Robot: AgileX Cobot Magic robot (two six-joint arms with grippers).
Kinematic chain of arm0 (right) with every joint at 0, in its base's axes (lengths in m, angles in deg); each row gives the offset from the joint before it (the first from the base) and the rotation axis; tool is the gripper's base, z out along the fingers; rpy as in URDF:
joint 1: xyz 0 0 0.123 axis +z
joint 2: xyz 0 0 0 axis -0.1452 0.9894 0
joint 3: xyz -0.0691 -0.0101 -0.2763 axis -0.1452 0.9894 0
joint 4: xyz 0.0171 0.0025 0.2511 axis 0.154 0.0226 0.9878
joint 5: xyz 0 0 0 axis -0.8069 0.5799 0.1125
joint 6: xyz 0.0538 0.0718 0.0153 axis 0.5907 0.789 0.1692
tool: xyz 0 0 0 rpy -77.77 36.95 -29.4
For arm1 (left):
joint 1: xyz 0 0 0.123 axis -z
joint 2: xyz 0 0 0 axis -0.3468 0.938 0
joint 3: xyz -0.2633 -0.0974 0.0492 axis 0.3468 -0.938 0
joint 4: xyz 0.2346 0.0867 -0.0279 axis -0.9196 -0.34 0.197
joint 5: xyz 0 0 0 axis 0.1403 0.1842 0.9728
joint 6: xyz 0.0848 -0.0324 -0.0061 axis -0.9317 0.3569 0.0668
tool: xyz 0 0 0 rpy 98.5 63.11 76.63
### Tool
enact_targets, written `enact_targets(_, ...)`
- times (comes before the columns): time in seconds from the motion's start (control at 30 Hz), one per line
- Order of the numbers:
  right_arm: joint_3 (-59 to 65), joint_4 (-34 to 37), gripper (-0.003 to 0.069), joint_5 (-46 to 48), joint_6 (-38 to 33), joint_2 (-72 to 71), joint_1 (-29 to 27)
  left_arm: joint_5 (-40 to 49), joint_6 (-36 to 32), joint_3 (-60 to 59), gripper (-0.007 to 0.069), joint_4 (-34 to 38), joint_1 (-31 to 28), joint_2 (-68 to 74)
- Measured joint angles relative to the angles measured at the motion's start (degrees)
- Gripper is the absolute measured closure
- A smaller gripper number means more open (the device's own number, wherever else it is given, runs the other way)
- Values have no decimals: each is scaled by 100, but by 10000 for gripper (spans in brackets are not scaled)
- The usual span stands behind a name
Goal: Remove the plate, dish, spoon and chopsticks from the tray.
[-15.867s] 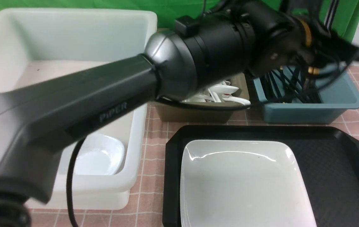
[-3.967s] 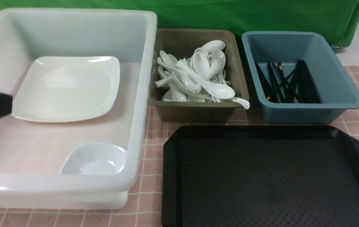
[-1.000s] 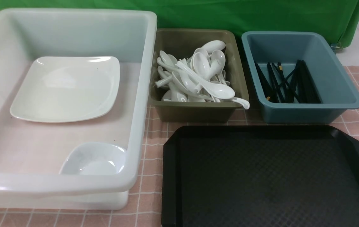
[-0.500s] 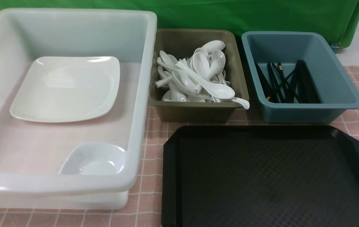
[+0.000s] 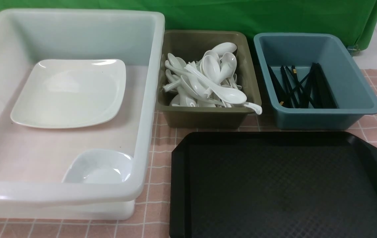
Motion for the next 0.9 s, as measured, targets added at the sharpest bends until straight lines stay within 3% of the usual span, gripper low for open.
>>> enact_targets(0.13, 533, 10, 419, 6, -6, -155, -703, 7, -5, 0, 619, 0, 0, 0)
enact_targets(0.2, 1060, 12, 419, 6, -11, -197, -1470, 7, -5, 0, 619, 0, 0, 0)
enact_targets(0.37, 1495, 16, 419, 461, -6, -477, -2342, 14, -11, 0, 619, -18, 0, 2)
enact_targets(0.9, 1478, 22, 418, 584, 24, -477, -2511, 17, -11, 0, 619, -88, -6, 0)
